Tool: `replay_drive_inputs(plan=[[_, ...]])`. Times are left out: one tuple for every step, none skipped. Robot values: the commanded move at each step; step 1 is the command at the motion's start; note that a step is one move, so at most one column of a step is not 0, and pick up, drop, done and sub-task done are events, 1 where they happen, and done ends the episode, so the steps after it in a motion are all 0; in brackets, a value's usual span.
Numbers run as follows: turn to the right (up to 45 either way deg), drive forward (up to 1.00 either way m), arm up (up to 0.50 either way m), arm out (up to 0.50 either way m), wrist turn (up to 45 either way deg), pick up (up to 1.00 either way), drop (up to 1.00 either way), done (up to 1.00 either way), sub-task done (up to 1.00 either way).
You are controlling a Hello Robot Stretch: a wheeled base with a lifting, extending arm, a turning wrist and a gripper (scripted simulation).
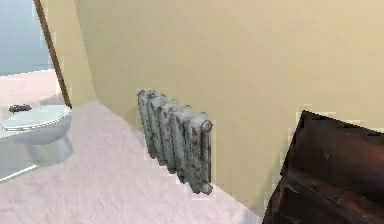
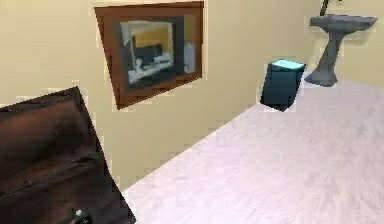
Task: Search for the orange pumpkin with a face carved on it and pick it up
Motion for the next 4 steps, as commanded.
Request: replay_drive_inputs(plan=[[-24.0,0.00,0.00,0.00,0.0,0.00,0.00,0.00,0.00],[0.0,1.00,0.00,0.00,0.0,0.00,0.00,0.00,0.00],[-3.0,0.00,0.00,0.00,0.0,0.00,0.00,0.00,0.00],[0.0,0.85,0.00,0.00,0.0,0.00,0.00,0.00,0.00]])
